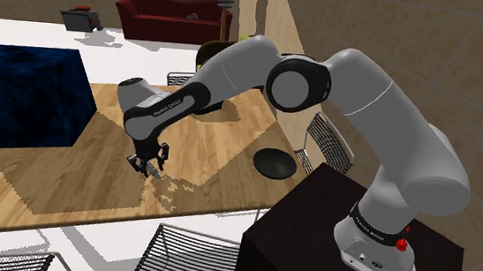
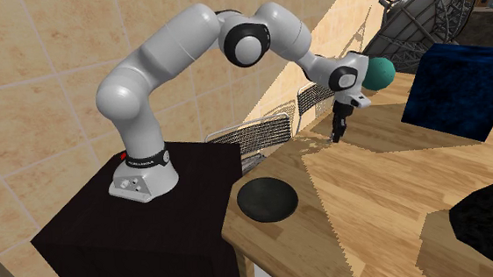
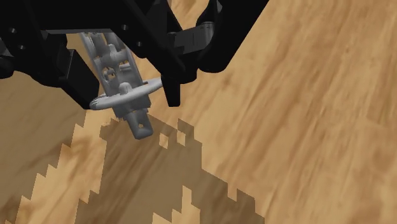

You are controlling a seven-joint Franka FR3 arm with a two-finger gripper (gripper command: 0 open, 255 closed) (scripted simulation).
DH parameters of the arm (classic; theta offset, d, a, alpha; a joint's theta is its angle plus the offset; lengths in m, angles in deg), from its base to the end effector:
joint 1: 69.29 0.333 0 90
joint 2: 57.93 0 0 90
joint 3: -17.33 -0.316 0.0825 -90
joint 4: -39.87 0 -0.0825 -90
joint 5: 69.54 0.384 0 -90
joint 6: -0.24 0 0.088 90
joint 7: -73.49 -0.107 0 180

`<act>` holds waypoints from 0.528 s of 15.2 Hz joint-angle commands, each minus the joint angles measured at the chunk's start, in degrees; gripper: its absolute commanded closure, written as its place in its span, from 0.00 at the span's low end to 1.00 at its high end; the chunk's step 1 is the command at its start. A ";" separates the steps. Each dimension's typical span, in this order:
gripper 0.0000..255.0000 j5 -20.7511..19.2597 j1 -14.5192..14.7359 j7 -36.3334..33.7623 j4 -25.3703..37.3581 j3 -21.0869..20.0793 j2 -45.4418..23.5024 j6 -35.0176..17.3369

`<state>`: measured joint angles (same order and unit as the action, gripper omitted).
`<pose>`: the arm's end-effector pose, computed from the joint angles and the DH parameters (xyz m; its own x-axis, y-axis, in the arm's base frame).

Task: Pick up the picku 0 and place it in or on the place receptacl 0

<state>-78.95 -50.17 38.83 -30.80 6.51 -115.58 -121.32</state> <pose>0.6618 0.3322 0.1501 0.9927 -0.0686 -0.0989 -0.0656 -0.9973 0.0331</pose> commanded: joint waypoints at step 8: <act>1.00 0.47 -0.41 0.07 -1.46 -0.52 4.63 3.17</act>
<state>-78.56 -50.48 38.75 -32.60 6.04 -111.35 -118.89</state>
